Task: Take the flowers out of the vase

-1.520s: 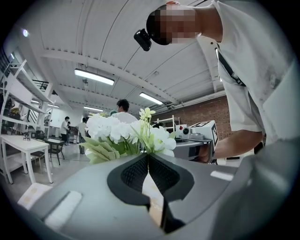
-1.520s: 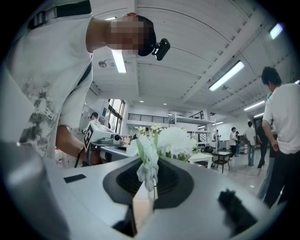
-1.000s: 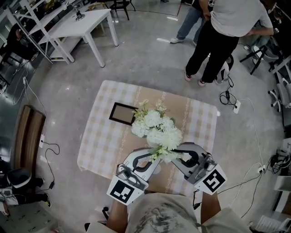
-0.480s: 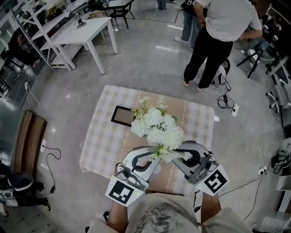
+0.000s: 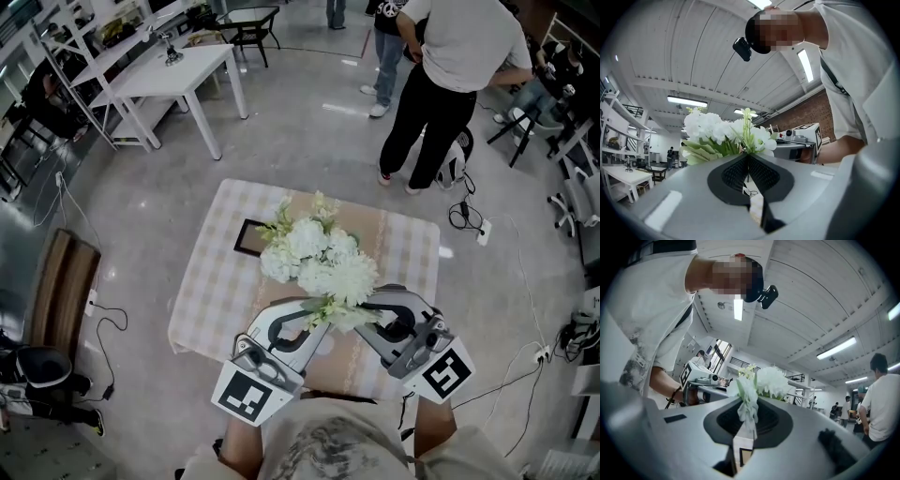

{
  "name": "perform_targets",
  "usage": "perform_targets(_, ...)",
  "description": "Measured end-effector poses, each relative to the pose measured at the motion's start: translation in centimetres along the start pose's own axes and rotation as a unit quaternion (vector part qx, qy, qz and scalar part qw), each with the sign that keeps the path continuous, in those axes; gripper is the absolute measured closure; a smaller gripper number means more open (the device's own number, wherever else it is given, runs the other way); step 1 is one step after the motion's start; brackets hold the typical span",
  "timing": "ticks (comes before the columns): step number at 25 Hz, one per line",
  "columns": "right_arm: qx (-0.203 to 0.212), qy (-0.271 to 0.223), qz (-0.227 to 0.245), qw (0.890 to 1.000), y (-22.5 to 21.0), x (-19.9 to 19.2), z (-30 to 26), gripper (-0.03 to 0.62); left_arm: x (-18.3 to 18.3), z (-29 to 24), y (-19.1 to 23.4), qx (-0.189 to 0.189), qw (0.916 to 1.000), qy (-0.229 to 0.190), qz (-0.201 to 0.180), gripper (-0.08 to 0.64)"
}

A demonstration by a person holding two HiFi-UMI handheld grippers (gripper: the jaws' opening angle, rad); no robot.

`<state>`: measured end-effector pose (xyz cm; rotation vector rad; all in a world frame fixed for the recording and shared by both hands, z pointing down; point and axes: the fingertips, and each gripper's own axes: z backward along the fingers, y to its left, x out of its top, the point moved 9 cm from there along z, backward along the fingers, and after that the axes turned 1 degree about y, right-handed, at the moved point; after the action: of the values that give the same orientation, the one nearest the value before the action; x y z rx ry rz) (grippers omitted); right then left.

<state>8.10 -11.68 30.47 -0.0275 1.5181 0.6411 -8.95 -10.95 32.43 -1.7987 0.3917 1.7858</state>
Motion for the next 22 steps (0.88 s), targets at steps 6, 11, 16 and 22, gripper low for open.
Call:
perform_targets(6, 0.0, -0.007, 0.015, 1.0, 0.4, 1.5, 0.0, 0.546, 1.5, 0.6, -0.2, 0.001, 0.9998, -0.01, -0.015, 0.549)
perform_targets(11, -0.006, -0.015, 0.022, 1.0, 1.0, 2.7, 0.0, 0.546, 2.4, 1.3, -0.5, 0.0, 0.9997, -0.019, -0.017, 0.549)
perform_targets(16, -0.008, -0.01, 0.02, 1.0, 1.8, 3.1, 0.3, 0.546, 2.6, 1.8, -1.0, -0.006, 0.9998, -0.02, -0.006, 0.549)
perform_targets(22, -0.014, -0.001, 0.006, 1.0, 3.2, 3.1, 1.0, 0.546, 2.2, 2.6, -2.2, -0.011, 0.9998, -0.011, 0.011, 0.549)
